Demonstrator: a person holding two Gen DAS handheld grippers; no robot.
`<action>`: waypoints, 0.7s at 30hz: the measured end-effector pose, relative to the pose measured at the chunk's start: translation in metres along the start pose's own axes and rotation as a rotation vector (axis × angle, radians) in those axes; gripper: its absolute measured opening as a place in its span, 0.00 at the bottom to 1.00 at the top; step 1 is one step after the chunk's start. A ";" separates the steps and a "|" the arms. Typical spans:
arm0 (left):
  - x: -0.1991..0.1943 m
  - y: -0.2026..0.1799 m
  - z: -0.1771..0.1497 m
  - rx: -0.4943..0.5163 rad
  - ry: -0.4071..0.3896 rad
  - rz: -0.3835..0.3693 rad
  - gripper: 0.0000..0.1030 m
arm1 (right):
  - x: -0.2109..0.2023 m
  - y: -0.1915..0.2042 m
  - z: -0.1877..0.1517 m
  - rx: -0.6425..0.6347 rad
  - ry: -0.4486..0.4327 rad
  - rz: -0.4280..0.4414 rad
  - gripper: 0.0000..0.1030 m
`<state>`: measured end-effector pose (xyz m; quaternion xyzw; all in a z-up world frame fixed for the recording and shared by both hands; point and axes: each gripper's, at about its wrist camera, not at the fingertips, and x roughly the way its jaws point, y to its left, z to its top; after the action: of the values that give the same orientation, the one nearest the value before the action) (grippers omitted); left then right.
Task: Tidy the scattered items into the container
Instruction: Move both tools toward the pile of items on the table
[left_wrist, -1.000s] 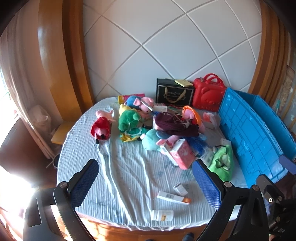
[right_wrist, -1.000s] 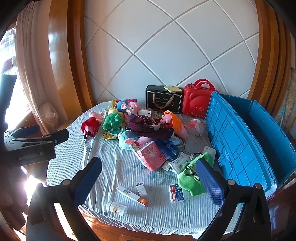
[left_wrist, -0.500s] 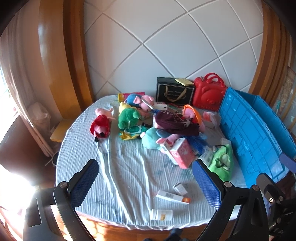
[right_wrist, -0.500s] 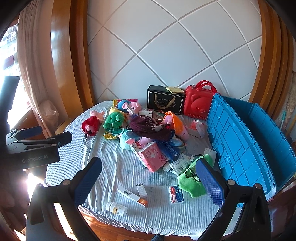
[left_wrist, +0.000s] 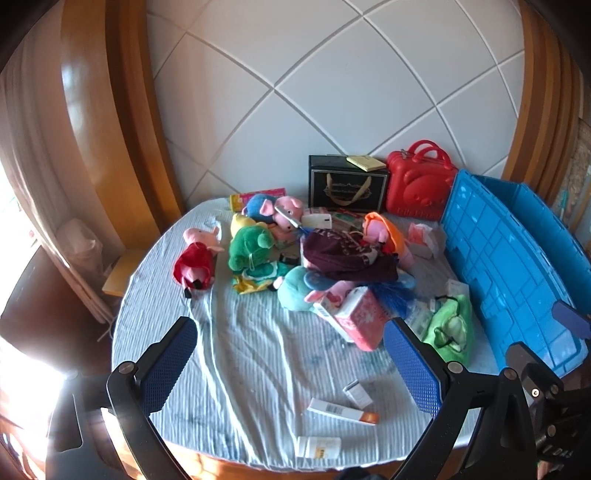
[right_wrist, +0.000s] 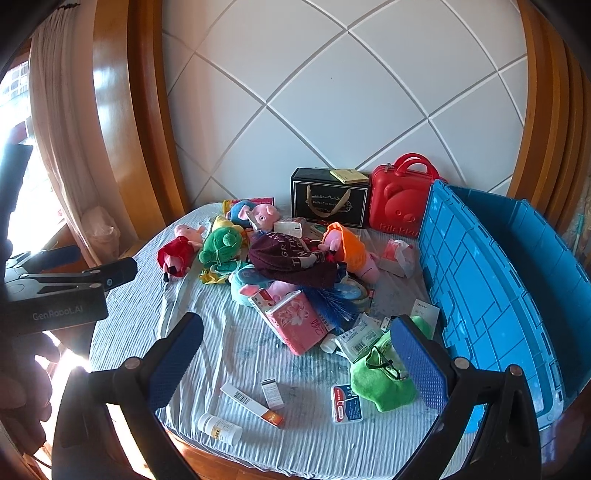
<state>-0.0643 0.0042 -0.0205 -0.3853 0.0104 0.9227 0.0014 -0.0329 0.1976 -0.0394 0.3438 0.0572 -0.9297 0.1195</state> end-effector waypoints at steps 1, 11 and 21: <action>0.002 -0.003 0.003 -0.008 -0.012 0.009 0.99 | 0.005 -0.006 0.001 -0.002 0.004 0.001 1.00; 0.035 -0.045 0.035 -0.025 -0.026 -0.019 0.99 | 0.051 -0.062 0.005 -0.033 0.041 0.040 1.00; 0.058 -0.071 0.045 -0.036 0.015 0.068 0.99 | 0.073 -0.098 0.011 -0.066 0.046 0.132 1.00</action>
<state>-0.1364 0.0754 -0.0318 -0.3917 0.0069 0.9193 -0.0371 -0.1187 0.2772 -0.0764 0.3640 0.0676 -0.9092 0.1906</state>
